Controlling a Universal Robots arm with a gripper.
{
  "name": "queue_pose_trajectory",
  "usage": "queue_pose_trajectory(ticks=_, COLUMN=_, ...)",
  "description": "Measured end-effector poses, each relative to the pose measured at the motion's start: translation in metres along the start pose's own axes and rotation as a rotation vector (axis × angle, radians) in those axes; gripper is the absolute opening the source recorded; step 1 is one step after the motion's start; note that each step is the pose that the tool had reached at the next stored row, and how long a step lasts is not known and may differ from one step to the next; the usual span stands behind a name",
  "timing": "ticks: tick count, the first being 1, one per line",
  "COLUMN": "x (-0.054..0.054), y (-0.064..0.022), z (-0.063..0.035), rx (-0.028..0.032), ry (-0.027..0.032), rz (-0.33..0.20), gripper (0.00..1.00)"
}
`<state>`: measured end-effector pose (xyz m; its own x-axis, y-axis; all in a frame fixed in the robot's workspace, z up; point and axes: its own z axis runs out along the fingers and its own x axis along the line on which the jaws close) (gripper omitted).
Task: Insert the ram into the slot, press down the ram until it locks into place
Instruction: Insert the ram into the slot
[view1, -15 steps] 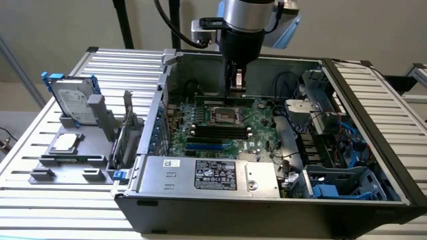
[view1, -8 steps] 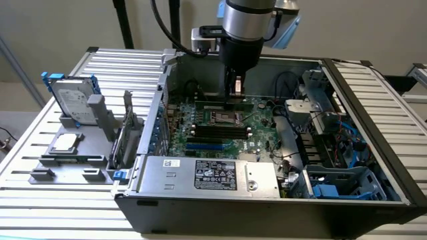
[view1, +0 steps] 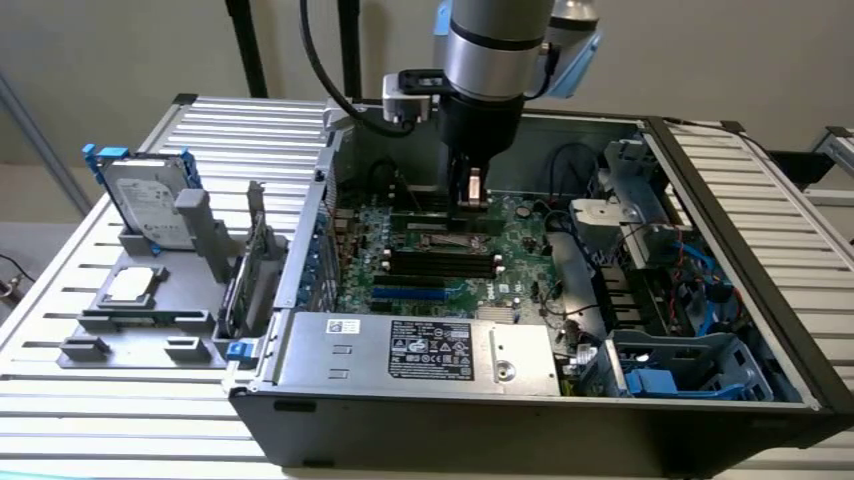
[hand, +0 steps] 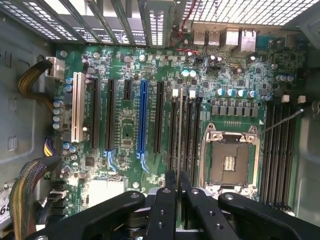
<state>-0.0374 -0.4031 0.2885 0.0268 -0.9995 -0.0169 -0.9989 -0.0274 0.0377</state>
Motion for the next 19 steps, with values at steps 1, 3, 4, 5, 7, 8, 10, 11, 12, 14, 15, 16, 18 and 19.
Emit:
queue_pose_trajectory(ticks=1, x=0.000, y=-0.0001, z=0.0018, rx=0.0000, ry=0.0000, rz=0.000, gripper=0.13)
queue_pose_trajectory(ticks=3, x=0.001, y=-0.0002, z=0.0054, rx=-0.0001, ry=0.0001, rz=0.001, gripper=0.13)
queue_pose_trajectory(ticks=4, x=0.002, y=-0.0003, z=0.0073, rx=-0.0001, ry=0.0000, rz=0.001, gripper=0.13)
queue_pose_trajectory(ticks=5, x=0.002, y=-0.0003, z=0.0091, rx=0.0000, ry=-0.0001, rz=0.001, gripper=0.13)
queue_pose_trajectory(ticks=7, x=0.003, y=-0.0004, z=0.0127, rx=0.0000, ry=0.0000, rz=0.002, gripper=0.13)
queue_pose_trajectory(ticks=8, x=0.003, y=-0.0005, z=0.0145, rx=0.0000, ry=-0.0001, rz=0.002, gripper=0.13)
queue_pose_trajectory(ticks=10, x=0.003, y=-0.0006, z=0.0182, rx=0.0000, ry=-0.0001, rz=0.002, gripper=0.13)
queue_pose_trajectory(ticks=11, x=0.004, y=-0.0007, z=0.0200, rx=0.0000, ry=0.0000, rz=0.002, gripper=0.13)
queue_pose_trajectory(ticks=12, x=0.004, y=-0.0007, z=0.0218, rx=0.0000, ry=0.0000, rz=0.003, gripper=0.13)
queue_pose_trajectory(ticks=14, x=0.004, y=-0.0009, z=0.0254, rx=0.0000, ry=-0.0001, rz=0.003, gripper=0.13)
queue_pose_trajectory(ticks=15, x=0.004, y=-0.0009, z=0.0273, rx=0.0000, ry=-0.0001, rz=0.003, gripper=0.13)
queue_pose_trajectory(ticks=16, x=0.004, y=-0.0010, z=0.0291, rx=0.0000, ry=0.0000, rz=0.003, gripper=0.13)
queue_pose_trajectory(ticks=18, x=0.005, y=-0.0011, z=0.0327, rx=0.0000, ry=0.0000, rz=0.003, gripper=0.13)
queue_pose_trajectory(ticks=19, x=0.005, y=-0.0012, z=0.0345, rx=0.0000, ry=-0.0001, rz=0.003, gripper=0.13)
